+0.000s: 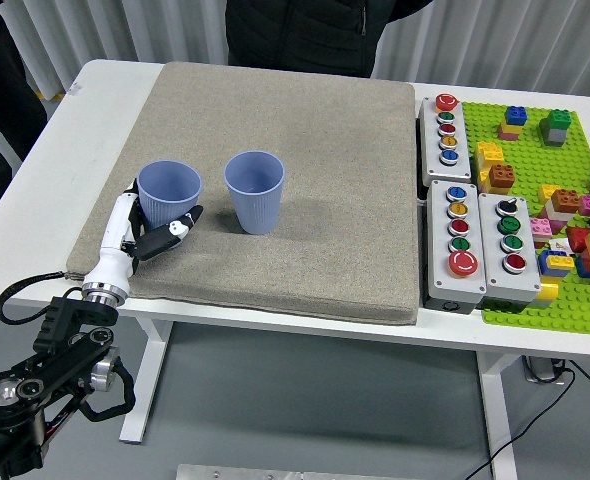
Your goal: Pick cup pour cup place
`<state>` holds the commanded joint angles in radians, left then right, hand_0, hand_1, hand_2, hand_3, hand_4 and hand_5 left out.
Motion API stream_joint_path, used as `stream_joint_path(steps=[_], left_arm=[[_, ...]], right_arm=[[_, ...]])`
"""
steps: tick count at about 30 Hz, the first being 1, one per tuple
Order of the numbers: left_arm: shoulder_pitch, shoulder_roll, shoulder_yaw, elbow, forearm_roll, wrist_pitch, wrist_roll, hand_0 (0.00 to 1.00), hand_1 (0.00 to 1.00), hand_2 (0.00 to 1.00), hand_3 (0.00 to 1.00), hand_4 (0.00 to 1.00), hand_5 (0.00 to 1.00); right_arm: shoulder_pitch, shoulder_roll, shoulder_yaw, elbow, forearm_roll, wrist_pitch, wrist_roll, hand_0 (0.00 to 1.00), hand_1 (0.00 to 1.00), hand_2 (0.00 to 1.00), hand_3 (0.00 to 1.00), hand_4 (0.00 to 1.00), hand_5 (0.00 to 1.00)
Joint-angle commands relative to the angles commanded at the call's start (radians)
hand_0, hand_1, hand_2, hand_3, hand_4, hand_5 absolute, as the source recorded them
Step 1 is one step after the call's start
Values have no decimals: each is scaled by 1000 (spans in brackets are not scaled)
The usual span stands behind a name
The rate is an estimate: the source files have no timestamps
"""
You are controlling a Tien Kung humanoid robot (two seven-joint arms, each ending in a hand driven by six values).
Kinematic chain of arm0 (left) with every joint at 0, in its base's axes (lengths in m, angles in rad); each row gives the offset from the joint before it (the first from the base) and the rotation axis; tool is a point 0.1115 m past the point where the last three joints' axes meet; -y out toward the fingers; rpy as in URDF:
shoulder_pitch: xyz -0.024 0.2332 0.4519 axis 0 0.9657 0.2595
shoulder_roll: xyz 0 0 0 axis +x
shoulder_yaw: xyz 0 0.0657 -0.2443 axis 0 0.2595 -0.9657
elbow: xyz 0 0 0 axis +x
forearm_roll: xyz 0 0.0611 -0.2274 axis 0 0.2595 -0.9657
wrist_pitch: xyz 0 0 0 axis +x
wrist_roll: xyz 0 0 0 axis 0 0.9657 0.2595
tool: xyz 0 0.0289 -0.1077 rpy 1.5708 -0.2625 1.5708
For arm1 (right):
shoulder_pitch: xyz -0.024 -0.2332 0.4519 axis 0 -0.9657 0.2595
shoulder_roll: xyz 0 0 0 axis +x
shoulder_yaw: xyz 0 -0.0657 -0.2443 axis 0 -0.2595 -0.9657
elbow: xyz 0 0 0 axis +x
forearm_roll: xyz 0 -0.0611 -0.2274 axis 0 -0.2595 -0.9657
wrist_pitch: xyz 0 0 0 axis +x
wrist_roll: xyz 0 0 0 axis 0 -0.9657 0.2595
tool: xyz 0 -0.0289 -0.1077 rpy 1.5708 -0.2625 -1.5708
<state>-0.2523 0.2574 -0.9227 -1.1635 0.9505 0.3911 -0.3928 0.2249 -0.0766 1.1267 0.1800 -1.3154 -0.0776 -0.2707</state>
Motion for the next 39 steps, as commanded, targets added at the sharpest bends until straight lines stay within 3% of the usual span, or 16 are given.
stream_joint_path(steps=[20, 28, 29, 39], left_arm=[[-5, 1, -4, -3, 12, -2, 7, 768, 768, 850, 947, 880, 256], [6, 13, -17, -20, 25, -4, 14, 769, 771, 852, 947, 860, 232], [7, 14, -18, -20, 25, -4, 14, 773, 774, 853, 948, 896, 280], [33, 30, -26, -42, 36, -4, 20, 773, 775, 852, 947, 899, 285]], right_arm=[[6, 0, -7, 0, 13, -3, 1, 674, 635, 568, 574, 2, 156], [7, 0, -6, 0, 11, -3, 1, 674, 635, 568, 573, 2, 155], [7, 0, -6, 0, 11, -3, 1, 674, 635, 567, 573, 2, 154], [3, 0, -7, 0, 6, -1, -1, 674, 635, 567, 573, 2, 153]])
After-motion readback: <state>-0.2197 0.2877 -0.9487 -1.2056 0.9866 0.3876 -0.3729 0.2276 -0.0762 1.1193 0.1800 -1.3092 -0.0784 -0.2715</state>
